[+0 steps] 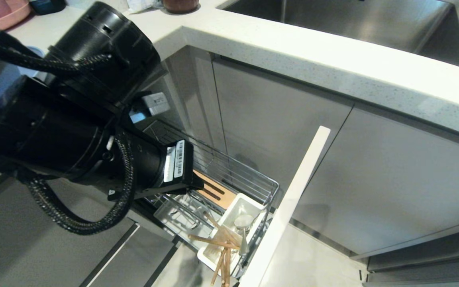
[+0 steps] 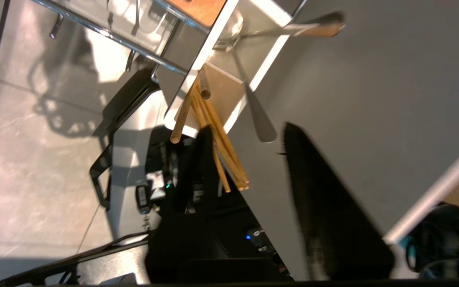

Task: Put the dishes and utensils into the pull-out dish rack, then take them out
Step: Take the chopsticks out of the cupboard

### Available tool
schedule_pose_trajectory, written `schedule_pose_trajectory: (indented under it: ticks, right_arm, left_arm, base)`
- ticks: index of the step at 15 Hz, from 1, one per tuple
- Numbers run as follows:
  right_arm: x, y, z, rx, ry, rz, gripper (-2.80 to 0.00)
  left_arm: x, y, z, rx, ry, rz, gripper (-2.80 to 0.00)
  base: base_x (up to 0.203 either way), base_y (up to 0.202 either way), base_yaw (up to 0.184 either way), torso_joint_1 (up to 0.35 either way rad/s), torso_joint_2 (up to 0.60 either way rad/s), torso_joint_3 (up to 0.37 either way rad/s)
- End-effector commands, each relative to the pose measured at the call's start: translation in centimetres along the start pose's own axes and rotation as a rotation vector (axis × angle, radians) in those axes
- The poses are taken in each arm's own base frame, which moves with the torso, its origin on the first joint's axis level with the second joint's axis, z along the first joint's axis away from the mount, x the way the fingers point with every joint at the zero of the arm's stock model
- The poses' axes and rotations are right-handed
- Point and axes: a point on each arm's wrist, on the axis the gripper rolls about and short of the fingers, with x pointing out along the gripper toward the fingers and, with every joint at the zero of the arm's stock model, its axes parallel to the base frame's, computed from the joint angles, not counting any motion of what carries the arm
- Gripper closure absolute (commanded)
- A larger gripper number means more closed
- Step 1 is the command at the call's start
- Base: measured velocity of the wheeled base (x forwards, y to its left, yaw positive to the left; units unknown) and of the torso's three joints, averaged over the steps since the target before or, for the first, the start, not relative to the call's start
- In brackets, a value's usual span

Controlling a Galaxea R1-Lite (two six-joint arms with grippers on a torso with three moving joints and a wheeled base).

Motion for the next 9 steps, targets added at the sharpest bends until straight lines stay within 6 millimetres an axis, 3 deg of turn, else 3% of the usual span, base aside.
schedule_pose_trajectory:
  ticks: [1, 6, 9]
  right_arm:
    - [0.0, 0.0, 0.0, 0.000, -0.002, 0.000, 0.00]
    - [0.0, 0.0, 0.0, 0.000, -0.001, 0.000, 0.00]
    - [0.0, 0.0, 0.0, 0.001, -0.001, 0.000, 0.00]
  left_arm:
    - [3.0, -0.6, 0.0, 0.013, 0.067, 0.057, -2.80]
    - [7.0, -0.6, 0.1, 0.015, 0.154, 0.149, -2.80]
    - [8.4, 0.0, 0.2, 0.044, 0.206, 0.202, -2.80]
  base:
    - [0.000, 0.000, 0.000, 0.000, 0.00, 0.000]
    - [0.000, 0.000, 0.000, 0.000, 0.00, 0.000]
    - [0.000, 0.000, 0.000, 0.000, 0.00, 0.000]
